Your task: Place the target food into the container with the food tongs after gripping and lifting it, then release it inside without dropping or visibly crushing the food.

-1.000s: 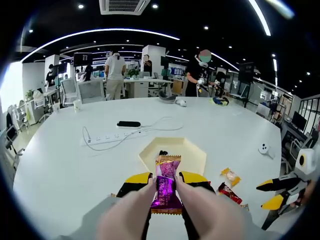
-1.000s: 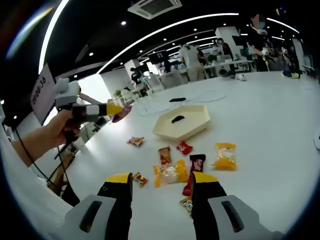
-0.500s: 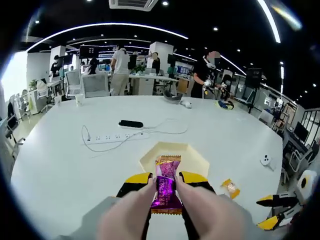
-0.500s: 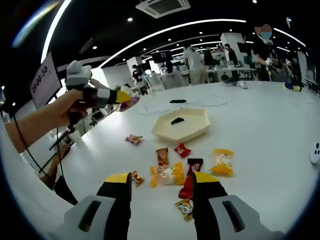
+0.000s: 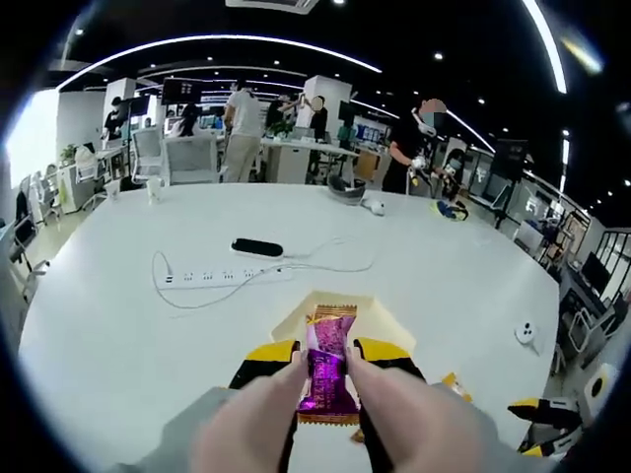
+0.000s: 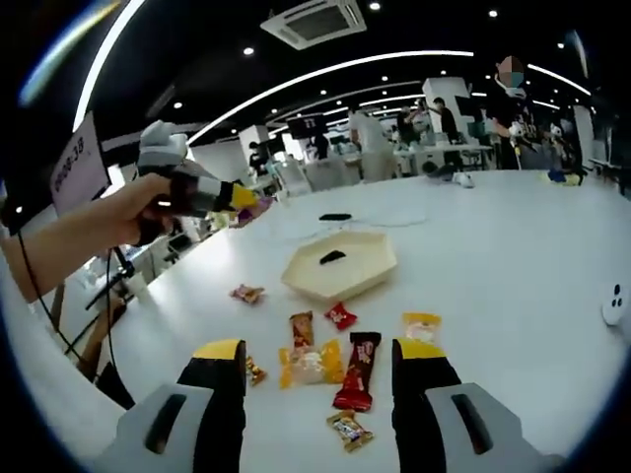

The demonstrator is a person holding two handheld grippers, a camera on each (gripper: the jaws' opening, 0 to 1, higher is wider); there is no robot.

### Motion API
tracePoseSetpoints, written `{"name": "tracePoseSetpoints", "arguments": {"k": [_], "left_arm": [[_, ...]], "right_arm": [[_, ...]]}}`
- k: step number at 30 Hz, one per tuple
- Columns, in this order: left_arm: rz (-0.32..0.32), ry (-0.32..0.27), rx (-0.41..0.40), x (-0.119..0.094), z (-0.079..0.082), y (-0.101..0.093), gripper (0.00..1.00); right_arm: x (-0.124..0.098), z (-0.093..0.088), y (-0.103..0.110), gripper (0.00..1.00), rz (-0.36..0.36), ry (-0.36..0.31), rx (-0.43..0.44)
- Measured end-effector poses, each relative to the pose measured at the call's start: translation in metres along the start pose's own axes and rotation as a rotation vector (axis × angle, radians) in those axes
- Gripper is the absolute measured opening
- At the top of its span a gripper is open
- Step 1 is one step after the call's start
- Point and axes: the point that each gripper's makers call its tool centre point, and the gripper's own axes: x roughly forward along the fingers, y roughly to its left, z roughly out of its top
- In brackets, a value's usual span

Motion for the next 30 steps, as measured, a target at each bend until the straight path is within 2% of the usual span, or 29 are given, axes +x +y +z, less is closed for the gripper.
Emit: {"name": "tracePoseSetpoints", "arguments": {"k": [4,9,15,22,25,27,30], "left_arm": [[0.002,0.017,-0.002,0.009,-0.002,0.002,0.20],[0.001,0.027,0.009,0.015,-0.002,0.004,0.20],[0.018,0.035,0.015,0.013,-0.007,0.012,0.21],[0.032,0.000,0.012,0.001,-0.010,0.026,0.22],[-0.016,-0.037,0.031,-0.004,-0.008,0.024,0.24],[-0.072,-0.062,0.094,-0.009,-0.008,0.019,0.24],[-0.084,-0.072,0.143,-0.017,-0.013,0.023,0.25]], "right_arm": [[0.000,0.008,-0.012,0.61,-0.029,-0.029,0.038],[0.003,0.003,-0.015,0.61,-0.035,-0.017,0.060],[0.009,0.001,-0.015,0.60,-0.022,-0.003,0.070],[0.017,0.000,-0.009,0.60,0.014,0.021,0.062],[0.018,-0.003,-0.007,0.59,0.024,0.034,0.062],[0.019,-0.009,-0.001,0.59,0.041,0.050,0.060],[0.021,-0.015,0.006,0.58,0.063,0.070,0.048]]}}
